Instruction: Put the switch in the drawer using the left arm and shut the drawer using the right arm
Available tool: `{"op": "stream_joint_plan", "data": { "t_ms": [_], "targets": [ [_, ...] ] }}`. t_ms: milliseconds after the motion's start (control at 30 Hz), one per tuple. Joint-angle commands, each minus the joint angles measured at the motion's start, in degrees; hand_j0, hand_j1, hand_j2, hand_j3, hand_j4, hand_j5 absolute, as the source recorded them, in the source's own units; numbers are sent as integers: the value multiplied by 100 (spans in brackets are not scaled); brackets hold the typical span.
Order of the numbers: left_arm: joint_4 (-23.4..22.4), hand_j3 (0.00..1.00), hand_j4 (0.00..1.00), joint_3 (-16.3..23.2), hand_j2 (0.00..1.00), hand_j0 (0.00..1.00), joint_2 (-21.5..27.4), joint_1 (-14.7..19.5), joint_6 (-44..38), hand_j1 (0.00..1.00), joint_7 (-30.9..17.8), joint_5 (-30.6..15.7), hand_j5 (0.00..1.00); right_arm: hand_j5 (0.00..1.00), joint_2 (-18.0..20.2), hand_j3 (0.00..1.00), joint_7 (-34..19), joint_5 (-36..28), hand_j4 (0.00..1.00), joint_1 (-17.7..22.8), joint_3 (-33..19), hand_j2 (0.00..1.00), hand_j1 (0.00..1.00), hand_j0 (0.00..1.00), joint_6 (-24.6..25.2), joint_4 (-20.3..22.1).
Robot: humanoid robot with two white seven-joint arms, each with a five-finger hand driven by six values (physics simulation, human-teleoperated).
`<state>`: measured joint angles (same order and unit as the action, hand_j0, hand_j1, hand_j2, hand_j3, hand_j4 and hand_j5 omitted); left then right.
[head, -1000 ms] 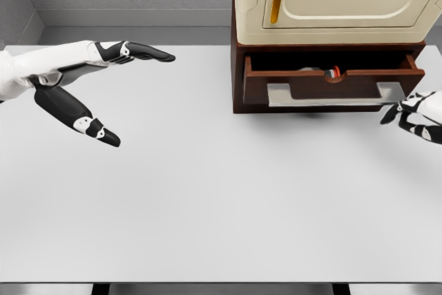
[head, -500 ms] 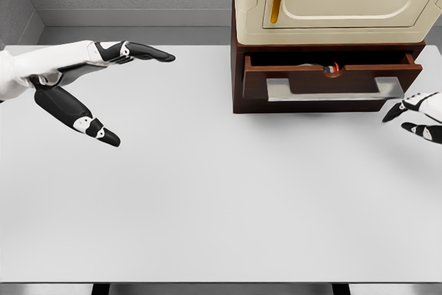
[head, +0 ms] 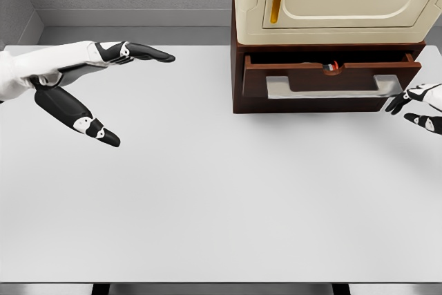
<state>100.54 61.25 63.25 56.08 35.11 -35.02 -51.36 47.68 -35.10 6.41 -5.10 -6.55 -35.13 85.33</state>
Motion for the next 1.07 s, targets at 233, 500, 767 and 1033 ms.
{"op": "stream_joint_plan", "data": {
  "t_ms": [233, 500, 767, 1033],
  "targets": [
    [0, 100, 100, -7, 100, 100, -6, 0, -13, 100, 2, -50, 100, 55, 5, 55, 10, 10, 55, -220, 338, 55, 55, 55, 13, 1],
    [0, 100, 100, -7, 100, 100, -14, 0, -13, 100, 2, -50, 100, 56, 13, 56, 10, 45, 56, -343, 356, 56, 56, 56, 13, -8],
    [18, 100, 100, 10, 100, 100, -23, -9, -13, 100, 2, -59, 100, 100, 49, 100, 10, 159, 100, -431, 1402, 100, 100, 100, 13, 546],
    [18, 100, 100, 10, 100, 100, -14, -44, -11, 100, 2, -50, 100, 100, 57, 100, 10, 168, 100, -457, 1472, 100, 100, 100, 13, 546]
  ]
}}
